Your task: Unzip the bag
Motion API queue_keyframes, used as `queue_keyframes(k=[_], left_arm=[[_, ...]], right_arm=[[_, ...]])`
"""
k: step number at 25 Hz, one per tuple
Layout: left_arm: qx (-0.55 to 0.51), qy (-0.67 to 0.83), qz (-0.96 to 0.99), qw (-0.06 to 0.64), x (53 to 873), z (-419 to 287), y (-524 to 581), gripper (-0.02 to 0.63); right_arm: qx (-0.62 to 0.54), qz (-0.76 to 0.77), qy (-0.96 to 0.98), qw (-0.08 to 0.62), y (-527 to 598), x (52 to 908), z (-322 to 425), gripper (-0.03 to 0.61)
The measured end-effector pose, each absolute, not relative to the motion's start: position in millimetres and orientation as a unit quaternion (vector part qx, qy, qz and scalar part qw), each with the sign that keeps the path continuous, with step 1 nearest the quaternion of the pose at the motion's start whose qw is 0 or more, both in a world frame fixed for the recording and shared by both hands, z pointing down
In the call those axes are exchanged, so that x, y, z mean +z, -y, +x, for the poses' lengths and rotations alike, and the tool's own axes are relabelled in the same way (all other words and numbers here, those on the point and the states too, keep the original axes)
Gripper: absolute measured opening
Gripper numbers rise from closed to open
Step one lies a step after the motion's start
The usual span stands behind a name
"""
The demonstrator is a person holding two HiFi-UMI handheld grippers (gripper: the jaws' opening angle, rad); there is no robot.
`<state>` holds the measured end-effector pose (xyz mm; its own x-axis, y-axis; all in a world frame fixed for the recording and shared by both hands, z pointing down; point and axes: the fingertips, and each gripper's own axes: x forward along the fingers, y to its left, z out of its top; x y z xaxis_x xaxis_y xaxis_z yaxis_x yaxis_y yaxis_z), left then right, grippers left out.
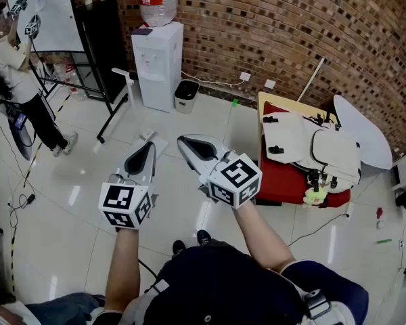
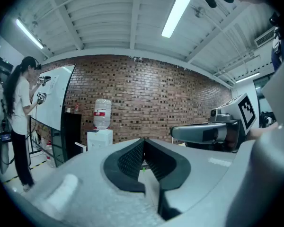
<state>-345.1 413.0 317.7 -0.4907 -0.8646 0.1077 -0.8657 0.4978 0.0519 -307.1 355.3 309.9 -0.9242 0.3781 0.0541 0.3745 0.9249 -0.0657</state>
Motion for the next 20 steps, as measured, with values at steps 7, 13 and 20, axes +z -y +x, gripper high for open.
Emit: queue_keyframes(k=[7, 13, 20], left_arm=[[0.0, 0.819, 0.572, 0.044, 311, -320, -367, 0.002], [-0.006, 0.758, 0.649, 0.065, 331, -271, -294, 0.002], [0.015, 0.693, 0.718, 0.07, 342, -203, -191, 0.002]], right_arm=[[0.02, -0.107, 0.993, 0.049, -312, 321, -277, 0.005], [0.022, -0.012, 0.998, 0.059, -251, 329, -223, 0.005], [0.038, 0.088, 0.994, 0.058, -157, 342, -143, 0.005]])
